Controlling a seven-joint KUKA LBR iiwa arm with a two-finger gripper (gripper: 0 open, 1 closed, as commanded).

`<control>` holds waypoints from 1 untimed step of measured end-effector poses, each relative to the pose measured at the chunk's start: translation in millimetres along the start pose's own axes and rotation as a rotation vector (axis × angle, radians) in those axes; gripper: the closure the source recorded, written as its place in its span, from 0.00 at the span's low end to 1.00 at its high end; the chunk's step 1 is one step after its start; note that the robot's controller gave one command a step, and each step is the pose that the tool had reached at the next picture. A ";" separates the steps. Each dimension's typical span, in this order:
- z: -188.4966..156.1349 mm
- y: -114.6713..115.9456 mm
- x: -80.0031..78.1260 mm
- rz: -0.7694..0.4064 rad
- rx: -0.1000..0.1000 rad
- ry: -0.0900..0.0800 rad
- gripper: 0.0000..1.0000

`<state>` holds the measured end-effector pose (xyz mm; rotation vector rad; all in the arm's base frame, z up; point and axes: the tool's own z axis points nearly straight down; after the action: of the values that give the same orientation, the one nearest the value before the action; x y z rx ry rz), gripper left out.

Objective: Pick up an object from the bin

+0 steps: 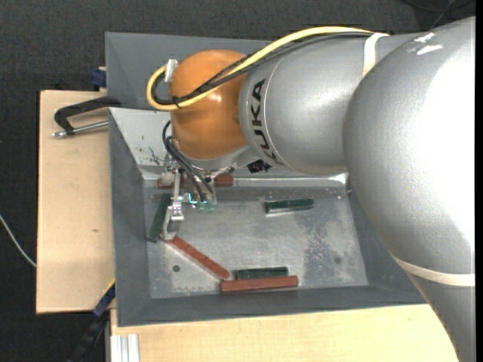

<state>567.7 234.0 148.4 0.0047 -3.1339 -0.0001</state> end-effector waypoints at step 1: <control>-5.0 -0.8 -2.4 0.002 -0.002 -0.008 0.00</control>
Offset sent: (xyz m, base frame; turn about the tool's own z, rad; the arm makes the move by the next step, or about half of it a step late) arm 0.0044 -0.0147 -0.0784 -0.0633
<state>570.1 233.1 153.4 0.0010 -3.1421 -0.0037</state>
